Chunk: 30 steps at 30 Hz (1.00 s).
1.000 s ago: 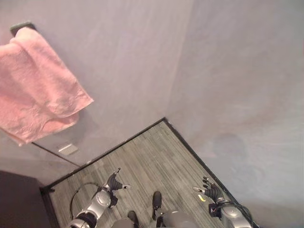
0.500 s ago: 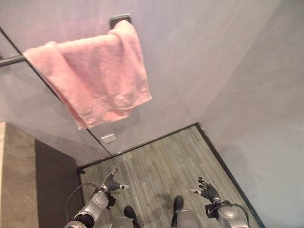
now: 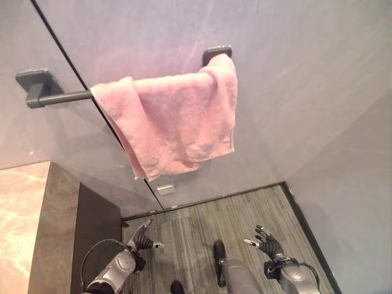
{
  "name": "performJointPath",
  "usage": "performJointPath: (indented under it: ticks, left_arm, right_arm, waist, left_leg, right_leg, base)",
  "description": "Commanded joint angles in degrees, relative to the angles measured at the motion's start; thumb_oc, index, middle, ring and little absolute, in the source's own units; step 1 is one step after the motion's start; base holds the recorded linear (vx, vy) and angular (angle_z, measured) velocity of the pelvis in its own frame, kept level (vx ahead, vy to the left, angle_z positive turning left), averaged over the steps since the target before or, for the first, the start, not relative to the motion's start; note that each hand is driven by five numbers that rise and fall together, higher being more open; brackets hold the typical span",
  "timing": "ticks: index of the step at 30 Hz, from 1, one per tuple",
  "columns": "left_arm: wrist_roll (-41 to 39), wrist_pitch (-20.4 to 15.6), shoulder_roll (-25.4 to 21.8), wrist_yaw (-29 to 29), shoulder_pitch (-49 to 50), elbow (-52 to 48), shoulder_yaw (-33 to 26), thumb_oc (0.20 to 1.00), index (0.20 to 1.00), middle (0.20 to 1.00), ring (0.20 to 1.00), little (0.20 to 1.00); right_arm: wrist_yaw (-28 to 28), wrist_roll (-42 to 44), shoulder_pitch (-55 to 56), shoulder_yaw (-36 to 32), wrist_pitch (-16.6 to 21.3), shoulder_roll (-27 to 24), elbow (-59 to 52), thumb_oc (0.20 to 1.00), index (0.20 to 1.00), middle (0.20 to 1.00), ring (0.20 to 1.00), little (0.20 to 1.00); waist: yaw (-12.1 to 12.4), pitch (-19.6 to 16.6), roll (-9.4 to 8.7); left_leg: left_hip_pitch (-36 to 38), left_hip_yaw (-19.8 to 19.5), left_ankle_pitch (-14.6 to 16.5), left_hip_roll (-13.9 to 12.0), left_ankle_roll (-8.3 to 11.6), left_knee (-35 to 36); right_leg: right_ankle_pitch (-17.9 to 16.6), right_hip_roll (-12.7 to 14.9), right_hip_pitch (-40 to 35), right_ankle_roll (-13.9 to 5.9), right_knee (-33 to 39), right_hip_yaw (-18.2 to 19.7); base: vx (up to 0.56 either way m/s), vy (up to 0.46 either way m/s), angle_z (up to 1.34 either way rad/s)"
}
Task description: Put brush and paste in cup on sink, flatten towel.
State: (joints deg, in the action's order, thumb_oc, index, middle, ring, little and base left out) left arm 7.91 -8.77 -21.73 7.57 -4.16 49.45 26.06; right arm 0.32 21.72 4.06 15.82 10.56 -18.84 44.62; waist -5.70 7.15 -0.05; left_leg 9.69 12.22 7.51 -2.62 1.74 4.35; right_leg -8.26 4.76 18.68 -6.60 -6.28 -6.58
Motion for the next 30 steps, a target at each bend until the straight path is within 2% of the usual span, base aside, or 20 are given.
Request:
performJointPath:
  ticks: [1,3,4,5,6,7,9,11,12,13,14,15,16,18,19,25,26,27,28,30]
  left_arm:
    - [1.98,-2.51,-1.08,-0.51,-1.5,-1.86,-0.09,1.0,1.0,1.0,1.0,1.0]
    - [1.59,-2.33,-0.47,-0.53,-1.07,-0.22,-0.74,1.0,1.0,1.0,1.0,1.0]
    - [0.71,-2.14,0.1,-0.86,-0.34,0.57,-1.4,1.0,1.0,1.0,1.0,1.0]
    - [0.71,-2.13,0.11,-0.87,-0.31,0.55,-1.4,1.0,1.0,1.0,1.0,1.0]
    - [0.65,-1.98,0.32,-0.84,-0.19,0.9,-1.44,1.0,1.0,1.0,1.0,1.0]
    - [0.41,-1.93,0.34,-0.71,-0.58,0.84,-1.35,1.0,1.0,1.0,1.0,1.0]
    - [-0.13,-1.86,-0.09,-0.47,-0.76,0.76,-1.89,1.0,1.0,1.0,1.0,1.0]
    - [-0.1,-1.74,-0.19,-0.04,-0.89,1.57,-2.19,1.0,1.0,1.0,1.0,1.0]
    - [0.28,-1.65,-0.3,0.85,-0.81,3.03,-3.0,1.0,1.0,1.0,1.0,1.0]
    - [0.35,-1.7,-0.53,1.1,-0.69,3.31,-3.15,1.0,1.0,1.0,1.0,1.0]
    - [0.29,-1.84,-0.92,1.0,-0.21,3.55,-3.53,1.0,1.0,1.0,1.0,1.0]
    - [0.29,-1.84,-0.92,1.0,-0.24,3.55,-3.54,1.0,1.0,1.0,1.0,1.0]
    - [1.23,-2.09,-1.84,0.53,0.08,3.48,-3.07,1.0,1.0,1.0,1.0,1.0]
    - [1.62,-2.06,-2.03,0.43,0.1,3.46,-2.87,1.0,1.0,1.0,1.0,1.0]
    - [2.0,-2.2,-2.53,0.46,0.98,3.4,-3.16,1.0,1.0,1.0,1.0,1.0]
    - [2.18,-3.04,-3.89,0.25,1.9,0.91,-2.6,1.0,1.0,1.0,1.0,1.0]
    - [2.32,-3.32,-3.91,0.53,1.75,0.97,-2.39,1.0,1.0,1.0,1.0,1.0]
    - [2.4,-3.5,-4.42,0.75,1.52,0.3,-2.4,1.0,1.0,1.0,1.0,1.0]
    - [2.4,-3.5,-4.45,0.74,1.54,0.28,-2.41,1.0,1.0,1.0,1.0,1.0]
    - [2.02,-4.04,-5.92,0.71,2.39,-3.18,-3.53,1.0,1.0,1.0,1.0,1.0]
  right_arm:
    - [0.82,2.32,-0.37,-1.96,2.53,-1.48,-2.79,1.0,1.0,1.0,1.0,1.0]
    - [0.61,2.41,-1.02,-2.41,2.46,-1.81,-1.09,1.0,1.0,1.0,1.0,1.0]
    - [0.59,2.36,-0.72,-2.68,2.39,-2.36,-1.34,1.0,1.0,1.0,1.0,1.0]
    - [0.6,2.36,-0.7,-2.67,2.39,-2.37,-1.36,1.0,1.0,1.0,1.0,1.0]
    - [0.32,2.36,-1.06,-2.75,2.53,-3.36,-1.7,1.0,1.0,1.0,1.0,1.0]
    - [-0.01,2.53,-1.53,-2.7,2.56,-3.72,-1.72,1.0,1.0,1.0,1.0,1.0]
    - [-0.14,2.76,-1.92,-2.81,2.48,-4.58,-2.49,1.0,1.0,1.0,1.0,1.0]
    - [-0.41,2.25,-1.68,-3.23,2.57,-4.95,-2.21,1.0,1.0,1.0,1.0,1.0]
    - [-0.84,1.01,-1.3,-3.69,2.53,-6.02,-3.25,1.0,1.0,1.0,1.0,1.0]
    - [-0.65,0.8,-1.13,-3.79,2.55,-6.46,-3.82,1.0,1.0,1.0,1.0,1.0]
    - [-0.12,0.81,-1.64,-3.71,2.49,-6.94,-4.4,1.0,1.0,1.0,1.0,1.0]
    - [-0.12,0.81,-1.67,-3.71,2.48,-6.94,-4.41,1.0,1.0,1.0,1.0,1.0]
    - [-0.1,1.48,-1.37,-5.0,2.65,-7.35,-4.79,1.0,1.0,1.0,1.0,1.0]
    - [-0.58,1.63,-1.33,-5.7,2.63,-7.45,-4.92,1.0,1.0,1.0,1.0,1.0]
    - [-1.78,2.6,-1.86,-7.34,3.04,-6.95,-5.48,1.0,1.0,1.0,1.0,1.0]
    - [-2.79,4.22,-3.27,-8.01,3.95,-4.35,-7.8,1.0,1.0,1.0,1.0,1.0]
    - [-2.89,3.81,-3.41,-7.75,4.11,-3.96,-8.56,1.0,1.0,1.0,1.0,1.0]
    - [-3.16,2.68,-3.52,-6.99,4.31,-3.85,-10.42,1.0,1.0,1.0,1.0,1.0]
    - [-3.18,2.66,-3.51,-6.98,4.29,-3.83,-10.45,1.0,1.0,1.0,1.0,1.0]
    - [-3.33,2.22,-3.71,-6.5,4.75,-3.78,-13.22,1.0,1.0,1.0,1.0,1.0]
  waist:
    - [-0.73,0.82,-0.62]
    - [0.28,0.05,-0.57]
    - [0.77,-0.33,-0.6]
    - [0.66,-0.35,-0.56]
    - [1.28,0.48,-1.21]
    - [1.52,1.19,-1.6]
    - [1.94,1.94,-2.19]
    - [1.06,1.41,-1.96]
    - [1.78,0.79,-1.18]
    - [1.78,0.75,-0.78]
    - [2.01,0.64,-0.49]
    - [1.97,0.54,-0.49]
    - [1.13,0.14,0.11]
    - [1.02,0.03,0.32]
    - [0.91,0.11,0.43]
    - [0.98,1.37,0.55]
    - [0.89,1.74,0.51]
    - [0.76,2.28,0.26]
    - [0.83,2.25,0.22]
    - [0.8,2.21,0.08]
  left_leg:
    - [-6.44,-1.86,-3.82,4.17,-0.53,-5.58]
    - [-6.91,-2.0,-4.79,3.66,0.49,-6.66]
    - [-7.88,-1.93,-5.76,3.11,1.94,-9.78]
    - [-7.99,-2.04,-5.66,3.05,1.98,-9.99]
    - [-11.73,-1.38,-8.25,1.8,4.53,-17.31]
    - [-13.8,-1.33,-9.21,1.35,5.54,-20.59]
    - [-16.05,-0.13,-9.16,0.11,5.71,-23.33]
    - [-14.33,7.19,-9.64,-6.47,5.62,-16.56]
    - [-14.38,5.51,-12.17,-9.36,6.34,-8.42]
    - [-13.68,3.38,-13.18,-9.84,6.57,-7.37]
    - [-12.87,0.23,-12.4,-9.49,6.57,-7.68]
    - [-13.05,0.2,-12.54,-9.47,6.55,-7.64]
    - [-12.45,-0.28,-10.93,-9.18,6.6,-6.78]
    - [-12.04,0.55,-10.78,-8.67,6.44,-6.37]
    - [-11.3,0.91,-8.78,-6.96,5.26,-6.67]
    - [-11.47,2.96,-5.13,-3.97,2.83,-8.99]
    - [-11.58,3.18,-4.7,-3.3,2.44,-9.19]
    - [-11.94,3.37,-4.42,-2.25,1.92,-9.27]
    - [-11.96,3.46,-4.41,-2.21,1.87,-9.27]
    - [-12.26,4.4,-4.52,-1.48,1.48,-8.12]
  right_leg:
    - [5.71,-1.87,-7.64,-1.44,-1.94,-0.13]
    - [5.64,-1.91,-9.94,-0.91,0.52,-1.25]
    - [5.98,-2.2,-11.34,-0.23,2.02,-1.75]
    - [5.94,-2.23,-11.43,-0.2,2.14,-1.87]
    - [6.34,-1.7,-13.21,0.7,3.12,-2.95]
    - [6.49,-1.3,-13.6,1.11,3.16,-3.45]
    - [6.96,-0.52,-14.17,1.65,3.23,-4.99]
    - [7.61,0.81,-15.2,0.76,3.88,-7.29]
    - [8.48,1.79,-15.34,-0.04,3.73,-7.37]
    - [8.75,1.86,-14.9,-0.08,3.12,-7.09]
    - [9.18,1.89,-14.34,0.05,2.52,-6.13]
    - [9.07,1.9,-14.19,0.07,2.56,-6.16]
    - [9.2,2.99,-13.84,-0.29,1.62,-5.42]
    - [9.05,3.44,-13.96,-0.56,1.39,-5.12]
    - [8.52,4.39,-13.75,-1.12,0.54,-3.53]
    - [6.23,7.24,-11.85,-3.19,-1.25,-0.58]
    - [5.5,7.81,-11.56,-3.72,-1.18,-0.05]
    - [2.98,8.51,-10.84,-4.62,-0.57,0.97]
    - [2.89,8.54,-10.81,-4.66,-0.48,1.06]
    - [-3.11,10.37,-9.67,-6.27,3.07,4.16]
  base:
    - [0.11,-0.086,0.51]
    - [0.14,-0.149,0.21]
    - [0.13,-0.155,0.02]
    - [0.13,-0.222,0.33]
    - [0.03,-0.157,0.59]
    - [0.03,-0.157,0.76]
    - [0.0,-0.11,0.64]
    - [0.09,0.049,0.46]
    - [0.16,0.185,0.82]
    - [0.17,0.209,1.05]
    - [0.07,0.077,0.43]
    - [0.09,0.18,-0.27]
    - [0.09,0.189,-0.76]
    - [0.09,0.21,-0.47]
    - [0.07,0.244,-0.13]
    - [0.01,0.231,-0.33]
    - [-0.06,0.175,-0.21]
    - [-0.06,0.175,-0.23]
    - [-0.05,0.16,-0.21]
    - [-0.06,0.082,-0.29]
